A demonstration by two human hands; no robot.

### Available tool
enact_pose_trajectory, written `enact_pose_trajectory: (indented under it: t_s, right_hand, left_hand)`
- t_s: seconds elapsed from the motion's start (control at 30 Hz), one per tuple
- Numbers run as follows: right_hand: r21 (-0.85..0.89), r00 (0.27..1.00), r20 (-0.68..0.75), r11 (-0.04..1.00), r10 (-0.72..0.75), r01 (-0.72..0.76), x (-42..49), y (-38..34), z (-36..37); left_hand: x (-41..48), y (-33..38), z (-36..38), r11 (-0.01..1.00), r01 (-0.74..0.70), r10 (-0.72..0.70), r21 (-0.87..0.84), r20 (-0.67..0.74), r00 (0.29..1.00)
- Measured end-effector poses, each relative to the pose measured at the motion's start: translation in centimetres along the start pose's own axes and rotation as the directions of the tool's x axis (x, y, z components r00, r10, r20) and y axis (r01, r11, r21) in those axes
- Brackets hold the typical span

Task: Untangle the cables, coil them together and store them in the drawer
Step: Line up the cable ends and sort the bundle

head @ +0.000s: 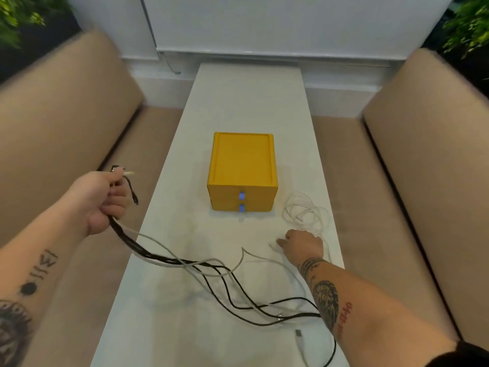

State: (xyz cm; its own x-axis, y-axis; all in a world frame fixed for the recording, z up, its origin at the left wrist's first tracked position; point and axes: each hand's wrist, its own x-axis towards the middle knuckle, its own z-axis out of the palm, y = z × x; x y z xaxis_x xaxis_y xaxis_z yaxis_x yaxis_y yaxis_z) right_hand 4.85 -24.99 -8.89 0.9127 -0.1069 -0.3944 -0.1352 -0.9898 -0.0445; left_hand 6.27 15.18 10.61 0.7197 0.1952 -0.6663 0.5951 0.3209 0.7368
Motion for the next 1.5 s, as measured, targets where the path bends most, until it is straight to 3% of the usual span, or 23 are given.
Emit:
enact_pose_trajectory:
  t_s: [0.23, 0.4, 0.5, 0.63, 0.73, 0.83, 0.93, 1.07, 1.2, 1.33, 1.5]
  right_hand:
    - [-0.147, 0.991, -0.003, 0.980, -0.136, 0.134, -1.6, 0.3, 1.3]
    - [-0.235, 0.990, 0.016, 0.962, -0.141, 0.141, -1.5, 1.0, 1.5]
    - [-0.133, 0.993, -0.055, 0.986, -0.103, 0.095, -1.6, 1.4, 0.5]
    - [0.086, 0.948, -0.300, 0.986, -0.111, 0.143, -2.2, 0.7, -4.4]
    - [0.461, 0.938, -0.345, 0.862, -0.044, 0.209, -2.7, -0.3, -9.9]
    - [0.738, 0.917, -0.400, 0.589, -0.014, 0.331, -3.6, -1.4, -14.6]
    - [0.821, 0.885, -0.466, 0.375, 0.003, 0.431, -5.1, -3.1, -18.5]
    - [0.856, 0.867, -0.496, 0.199, 0.053, 0.477, -6.6, -5.4, -21.8]
    - [0.848, 0.842, -0.528, 0.117, 0.108, 0.517, -7.7, -7.4, -23.3]
    - [0.841, 0.838, -0.540, 0.101, 0.082, 0.532, -8.6, -9.7, -23.6]
    - [0.809, 0.823, -0.566, 0.221, 0.041, 0.545, -9.8, -11.9, -22.6]
  left_hand:
    - [-0.6, -0.9, 2.6, 1.000, 0.017, -0.015, -0.013, 0.104, 0.994]
    - [-0.7, -0.6, 4.1, 0.999, -0.029, 0.025, 0.024, 0.146, 0.989]
    - [-0.8, -0.5, 4.8, 0.998, -0.060, 0.056, 0.019, 0.180, 0.982]
    - [-1.3, -0.3, 6.7, 0.995, -0.088, 0.097, -0.047, 0.274, 0.957]
    - [-2.0, 0.2, 8.9, 0.986, -0.134, 0.161, -0.102, 0.338, 0.927]
    - [-2.9, 0.5, 11.4, 0.968, -0.214, 0.248, -0.128, 0.379, 0.892]
    - [-3.6, 0.2, 13.7, 0.948, -0.294, 0.318, -0.121, 0.391, 0.864]
    - [-4.7, -0.5, 15.8, 0.933, -0.335, 0.359, -0.128, 0.358, 0.862]
    - [-5.7, -1.1, 17.3, 0.912, -0.371, 0.409, -0.176, 0.312, 0.858]
    - [-6.5, -1.6, 18.1, 0.885, -0.445, 0.466, -0.139, 0.295, 0.834]
    - [-7.0, -2.0, 18.8, 0.849, -0.517, 0.528, -0.105, 0.202, 0.825]
